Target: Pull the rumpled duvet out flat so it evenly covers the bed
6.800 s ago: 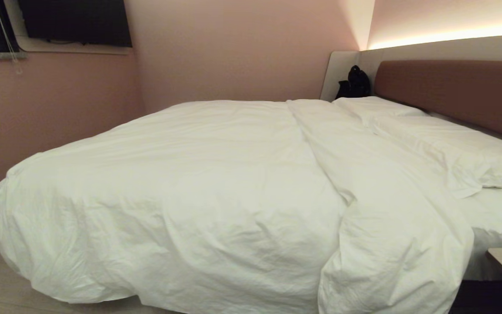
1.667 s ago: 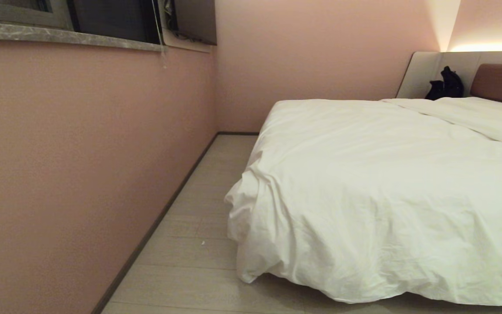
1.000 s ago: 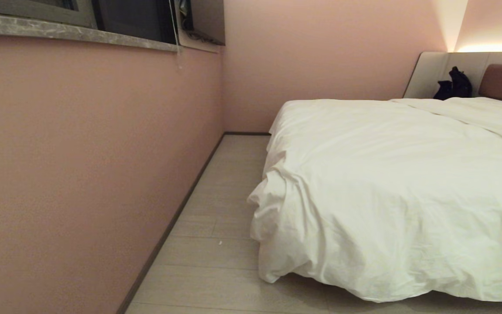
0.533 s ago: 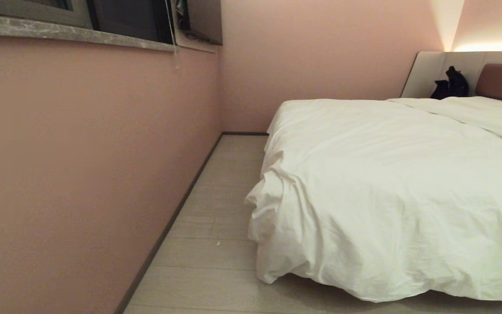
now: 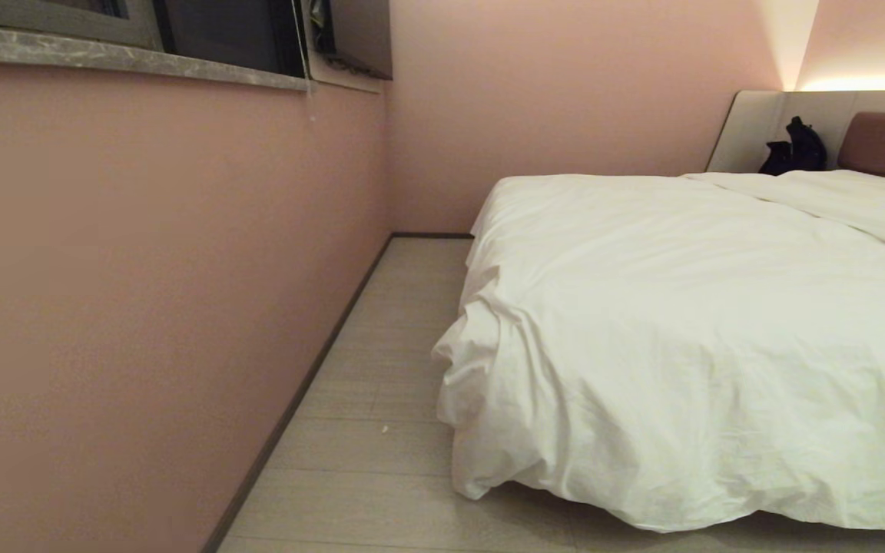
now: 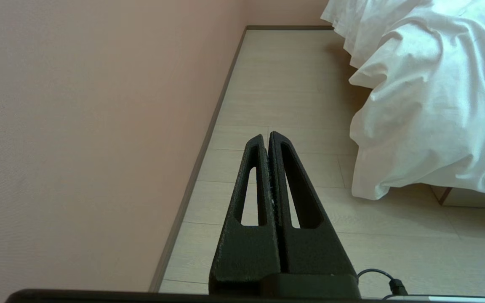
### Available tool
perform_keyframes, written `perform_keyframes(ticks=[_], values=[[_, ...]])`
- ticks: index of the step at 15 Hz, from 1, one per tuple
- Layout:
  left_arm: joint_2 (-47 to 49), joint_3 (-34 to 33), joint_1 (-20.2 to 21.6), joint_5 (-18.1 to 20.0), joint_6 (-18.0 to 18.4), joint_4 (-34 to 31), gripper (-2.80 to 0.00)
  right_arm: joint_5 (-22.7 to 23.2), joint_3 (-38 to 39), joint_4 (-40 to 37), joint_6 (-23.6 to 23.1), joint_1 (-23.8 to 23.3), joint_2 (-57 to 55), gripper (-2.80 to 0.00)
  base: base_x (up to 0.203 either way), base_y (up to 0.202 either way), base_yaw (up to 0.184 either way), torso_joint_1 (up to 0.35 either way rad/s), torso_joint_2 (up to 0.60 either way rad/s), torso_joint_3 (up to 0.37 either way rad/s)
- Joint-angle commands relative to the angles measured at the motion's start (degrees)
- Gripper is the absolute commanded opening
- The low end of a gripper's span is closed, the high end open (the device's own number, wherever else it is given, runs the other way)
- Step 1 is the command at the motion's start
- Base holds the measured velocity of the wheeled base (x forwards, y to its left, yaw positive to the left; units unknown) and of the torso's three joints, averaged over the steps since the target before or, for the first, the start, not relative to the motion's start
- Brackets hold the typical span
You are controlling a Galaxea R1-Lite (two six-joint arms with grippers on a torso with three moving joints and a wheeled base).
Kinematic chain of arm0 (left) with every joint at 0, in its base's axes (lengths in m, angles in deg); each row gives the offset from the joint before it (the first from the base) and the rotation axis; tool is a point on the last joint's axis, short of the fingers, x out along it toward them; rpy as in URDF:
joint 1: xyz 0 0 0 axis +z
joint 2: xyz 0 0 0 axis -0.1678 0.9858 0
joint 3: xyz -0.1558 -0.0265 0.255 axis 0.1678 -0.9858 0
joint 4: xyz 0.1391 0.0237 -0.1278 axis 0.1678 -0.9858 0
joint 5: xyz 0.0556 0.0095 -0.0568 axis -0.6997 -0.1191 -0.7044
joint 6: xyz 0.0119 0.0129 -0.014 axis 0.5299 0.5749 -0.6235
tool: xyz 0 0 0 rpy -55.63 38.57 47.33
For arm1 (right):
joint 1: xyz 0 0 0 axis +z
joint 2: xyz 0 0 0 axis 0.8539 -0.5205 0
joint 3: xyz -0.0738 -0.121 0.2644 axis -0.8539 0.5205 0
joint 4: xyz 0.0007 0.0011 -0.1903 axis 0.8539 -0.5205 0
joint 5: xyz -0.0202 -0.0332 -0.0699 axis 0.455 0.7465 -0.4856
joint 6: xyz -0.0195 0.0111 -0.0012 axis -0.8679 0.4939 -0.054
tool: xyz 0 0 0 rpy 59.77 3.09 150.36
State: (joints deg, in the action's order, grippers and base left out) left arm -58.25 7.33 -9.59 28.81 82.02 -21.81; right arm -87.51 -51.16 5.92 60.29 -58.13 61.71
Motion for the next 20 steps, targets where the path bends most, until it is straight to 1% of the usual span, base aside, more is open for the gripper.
perform_keyframes(ticks=[1, 20], values=[[0.05, 0.0, 0.01, 0.0, 0.02, -0.01, -2.8, -0.01, 0.0, -0.1, -0.08, 0.02, 0.01, -2.8, 0.0, 0.0, 0.0, 0.0, 0.0, 0.0], [0.05, 0.0, 0.01, 0.0, 0.02, -0.01, -2.8, -0.09, 0.0, -0.1, 0.0, 0.02, 0.01, -2.8, 0.0, 0.0, 0.0, 0.0, 0.0, 0.0]])
